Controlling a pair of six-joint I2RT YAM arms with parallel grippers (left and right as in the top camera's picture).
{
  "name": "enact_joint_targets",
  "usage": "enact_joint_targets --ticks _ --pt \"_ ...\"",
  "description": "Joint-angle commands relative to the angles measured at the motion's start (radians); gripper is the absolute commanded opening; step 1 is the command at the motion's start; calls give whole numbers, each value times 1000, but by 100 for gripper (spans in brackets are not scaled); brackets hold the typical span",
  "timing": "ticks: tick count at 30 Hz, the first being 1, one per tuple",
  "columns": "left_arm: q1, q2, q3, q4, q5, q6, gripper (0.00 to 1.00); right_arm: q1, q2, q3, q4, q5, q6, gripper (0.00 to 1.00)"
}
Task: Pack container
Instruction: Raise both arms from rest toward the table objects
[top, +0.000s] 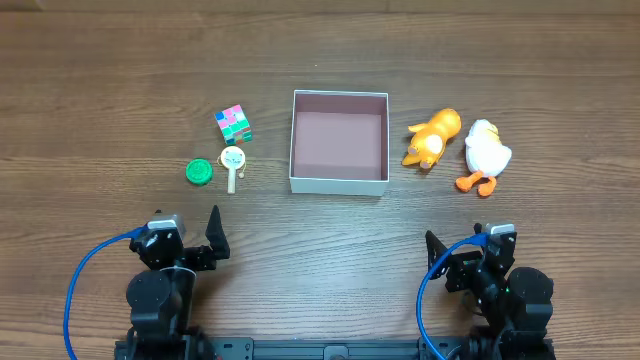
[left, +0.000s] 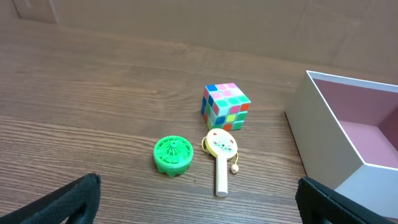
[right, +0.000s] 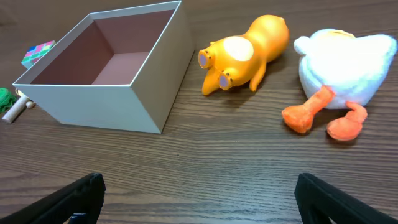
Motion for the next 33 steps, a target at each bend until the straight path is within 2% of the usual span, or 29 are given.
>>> enact_joint_targets --ticks 1,29,33 --pt "-2 -13 -6 5 14 22 100 -7 -12 -16 3 -5 -3 100" --pt "-2 -13 -6 16 16 21 100 -7 -12 -16 22 -11 -1 100" --pt "-2 -13 -6 13 103 11 100 -7 -12 -16 53 -128 108 100"
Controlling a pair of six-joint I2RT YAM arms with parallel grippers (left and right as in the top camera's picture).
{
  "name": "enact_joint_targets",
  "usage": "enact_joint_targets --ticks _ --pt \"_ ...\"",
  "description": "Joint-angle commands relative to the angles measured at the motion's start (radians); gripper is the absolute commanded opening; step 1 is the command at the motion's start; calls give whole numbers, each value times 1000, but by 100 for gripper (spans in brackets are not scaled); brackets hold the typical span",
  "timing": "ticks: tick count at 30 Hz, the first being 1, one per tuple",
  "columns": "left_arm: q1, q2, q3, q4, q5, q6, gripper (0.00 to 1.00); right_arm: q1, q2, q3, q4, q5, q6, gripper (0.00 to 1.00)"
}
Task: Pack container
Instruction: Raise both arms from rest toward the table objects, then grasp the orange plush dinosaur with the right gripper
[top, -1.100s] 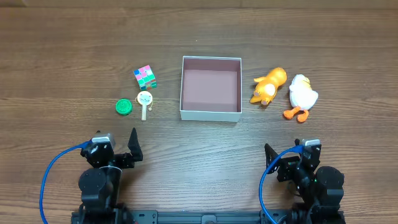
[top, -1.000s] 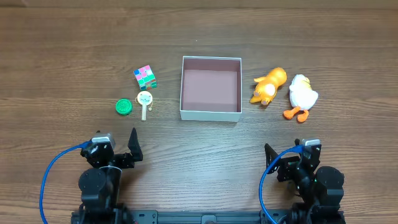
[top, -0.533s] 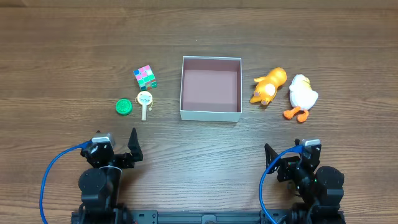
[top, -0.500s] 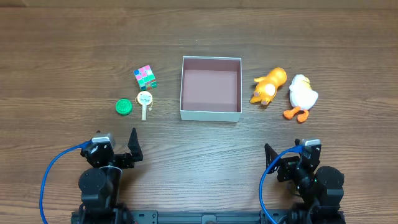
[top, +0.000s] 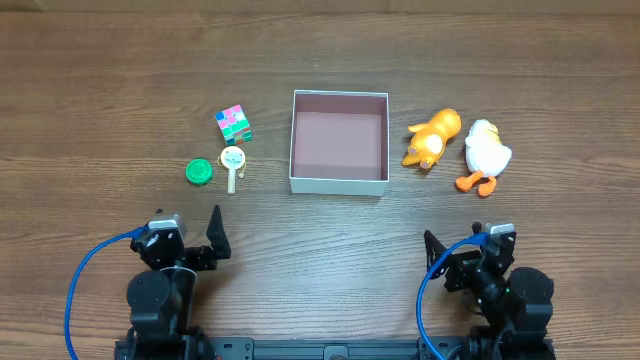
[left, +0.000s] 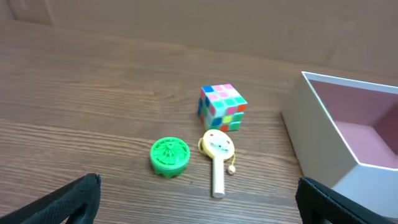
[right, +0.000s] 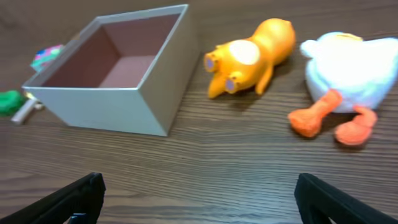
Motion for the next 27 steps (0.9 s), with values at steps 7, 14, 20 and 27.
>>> enact_joint_targets --ticks 7,14,20,27 --pt "-2 -12 86 44 168 30 100 -7 -12 3 172 -238 220 100" --pt "-2 260 486 -166 167 60 100 -7 185 301 128 -201 208 100" --pt "-2 668 926 -433 164 60 100 -7 618 771 -217 -148 76 100" --pt "-2 1048 1387 -723 164 60 100 -7 1148 1332 -680 -2 48 100"
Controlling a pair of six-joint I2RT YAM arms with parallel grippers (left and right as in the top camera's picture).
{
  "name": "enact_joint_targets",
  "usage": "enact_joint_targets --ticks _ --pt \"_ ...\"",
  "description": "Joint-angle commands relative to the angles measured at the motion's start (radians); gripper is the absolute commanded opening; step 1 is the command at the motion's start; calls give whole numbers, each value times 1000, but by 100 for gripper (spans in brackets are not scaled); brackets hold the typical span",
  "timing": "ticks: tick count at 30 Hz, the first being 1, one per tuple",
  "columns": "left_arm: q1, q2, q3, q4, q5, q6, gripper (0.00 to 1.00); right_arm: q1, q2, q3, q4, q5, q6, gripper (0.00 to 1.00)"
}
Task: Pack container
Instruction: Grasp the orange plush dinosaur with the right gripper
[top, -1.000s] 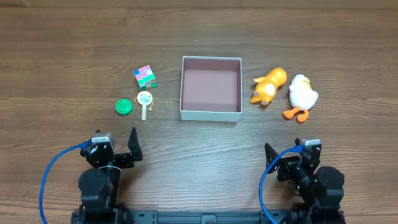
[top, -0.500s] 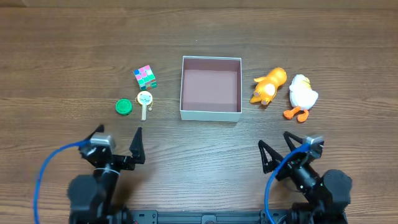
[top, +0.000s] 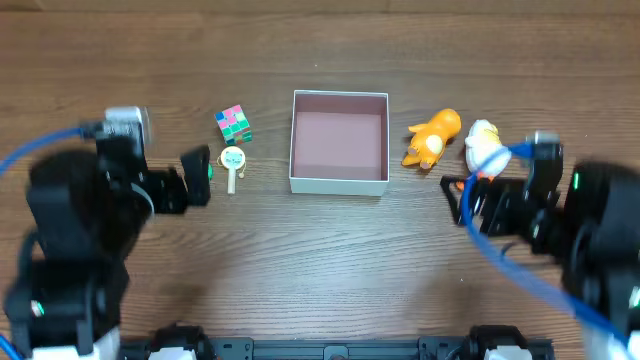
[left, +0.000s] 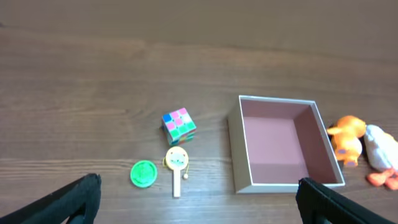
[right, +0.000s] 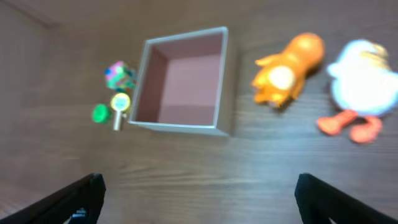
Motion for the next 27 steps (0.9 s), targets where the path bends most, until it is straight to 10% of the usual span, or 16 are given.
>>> enact_joint_targets --ticks 1,27 --pt "-2 168 213 -114 12 11 100 -7 232 238 -122 68 -26 100" --pt "-2 518 267 -261 25 61 100 64 1087 296 198 254 428 85"
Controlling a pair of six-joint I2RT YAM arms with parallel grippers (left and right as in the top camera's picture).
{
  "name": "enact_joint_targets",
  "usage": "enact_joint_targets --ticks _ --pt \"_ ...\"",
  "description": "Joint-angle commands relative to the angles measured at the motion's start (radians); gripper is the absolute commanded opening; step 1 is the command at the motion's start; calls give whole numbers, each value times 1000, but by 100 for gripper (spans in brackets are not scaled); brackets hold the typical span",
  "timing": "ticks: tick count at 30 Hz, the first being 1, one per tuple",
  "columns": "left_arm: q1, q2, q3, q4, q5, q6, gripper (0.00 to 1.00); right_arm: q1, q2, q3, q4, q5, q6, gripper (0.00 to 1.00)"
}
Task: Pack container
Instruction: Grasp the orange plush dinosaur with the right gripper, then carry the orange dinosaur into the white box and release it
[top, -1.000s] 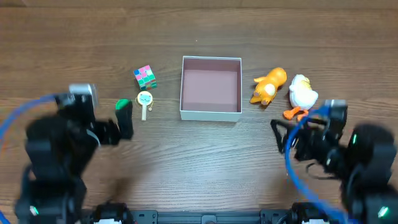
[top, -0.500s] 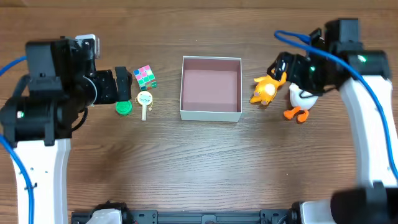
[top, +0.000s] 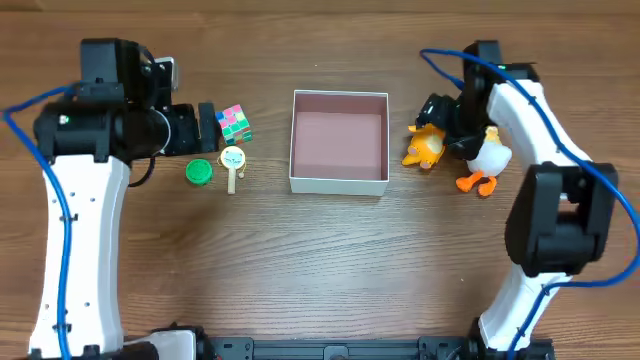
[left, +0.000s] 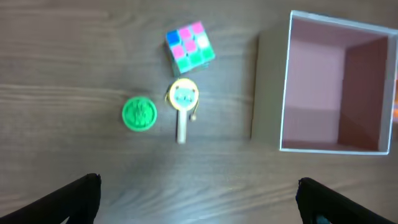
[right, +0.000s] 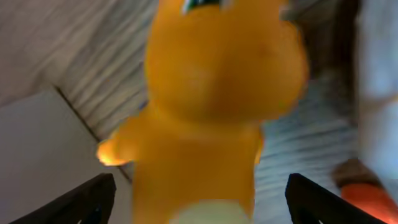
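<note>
The white box with a pink inside stands open at mid-table. Left of it lie a pastel puzzle cube, a green disc and a small yellow rattle. My left gripper hovers open just left of the cube, looking down on these toys; the cube is well ahead of its fingers. Right of the box lie an orange toy animal and a white duck with orange feet. My right gripper is open, low over the orange toy, a finger on each side.
The brown wooden table carries everything. The box wall stands close on the left of the orange toy and the duck close on its right. Blue cables run along both arms.
Both arms have reached further out. The left gripper has moved from beside the green disc up to beside the cube. The right one has come down close over the orange toy. Nothing on the table moved.
Both arms were folded at the near edge with grippers open, and stayed so at the second moment. Then both were raised and extended toward the toys. Now the left hovers by the cube and the right straddles the orange toy; all toys lie where they were.
</note>
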Motion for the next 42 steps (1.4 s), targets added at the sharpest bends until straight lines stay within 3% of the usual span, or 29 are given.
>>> enact_joint_targets --ticks 1,6,8,12,20,22,28,30,40,42 --pt "-2 -4 37 -11 32 87 100 44 31 19 11 64 31 75" --pt "-2 -61 120 -50 30 94 100 60 32 19 13 112 73 38" --pt "-2 -128 186 -100 28 105 100 60 31 19 -1 118 79 29" --pt "-2 -275 239 -129 16 113 100 64 -13 22 -27 140 71 23" --pt "-2 -567 240 -150 -152 122 100 203 -329 22 -54 193 6 18" --pt "-2 -581 240 -167 -182 123 100 286 -371 22 -19 138 -112 13" --pt "-2 -572 232 -187 -202 123 100 443 -316 20 49 130 -304 13" --pt "-2 -572 232 -189 -202 123 100 452 -282 20 60 145 -313 24" --pt "-2 -572 232 -203 -202 122 100 428 -81 20 74 206 -372 19" --pt "-2 -572 232 -203 -202 122 100 428 -51 20 86 214 -377 34"
